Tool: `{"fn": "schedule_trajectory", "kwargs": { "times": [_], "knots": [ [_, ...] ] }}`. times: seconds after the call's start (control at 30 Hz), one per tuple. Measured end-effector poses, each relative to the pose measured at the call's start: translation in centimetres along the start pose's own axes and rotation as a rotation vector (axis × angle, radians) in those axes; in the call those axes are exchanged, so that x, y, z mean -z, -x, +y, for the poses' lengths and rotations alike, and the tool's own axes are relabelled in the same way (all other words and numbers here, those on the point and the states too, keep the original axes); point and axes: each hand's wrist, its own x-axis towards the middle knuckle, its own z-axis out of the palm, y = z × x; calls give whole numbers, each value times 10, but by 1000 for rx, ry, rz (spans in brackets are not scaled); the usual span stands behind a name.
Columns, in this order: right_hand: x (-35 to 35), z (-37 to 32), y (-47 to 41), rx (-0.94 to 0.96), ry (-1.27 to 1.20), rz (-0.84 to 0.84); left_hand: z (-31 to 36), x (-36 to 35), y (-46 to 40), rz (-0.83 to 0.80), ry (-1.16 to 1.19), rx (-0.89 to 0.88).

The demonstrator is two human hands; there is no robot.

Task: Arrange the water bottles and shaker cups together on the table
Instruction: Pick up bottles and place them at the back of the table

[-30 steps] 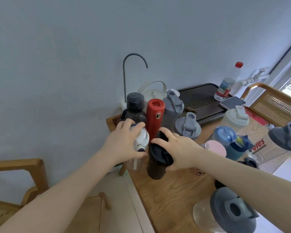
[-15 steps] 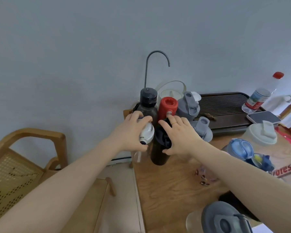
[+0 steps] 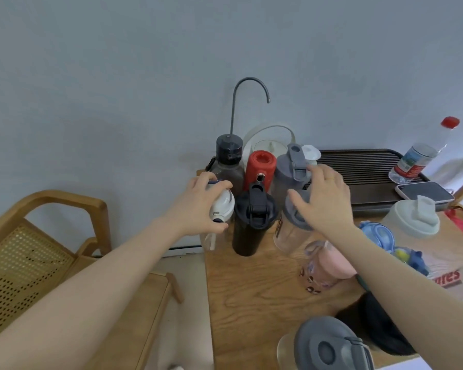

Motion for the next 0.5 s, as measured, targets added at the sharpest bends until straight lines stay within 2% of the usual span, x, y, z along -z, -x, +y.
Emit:
{"fn": "schedule_trajectory", "kwargs": {
  "times": [0.07,0.13,0.27,0.5],
  "knots": [
    [-6,17,-2,-223,-38,-220,4,-2,-1,13,0,28],
    [-15,19,0,-300,-182,-386,7,-3,-1,15,12,56],
    [-20,15,-2,-189,-215,-350,12,-7,2,35,50,67],
    [-11,31,-4,-100,-279,-423,12,-11,3,69,80,73]
  ]
}}
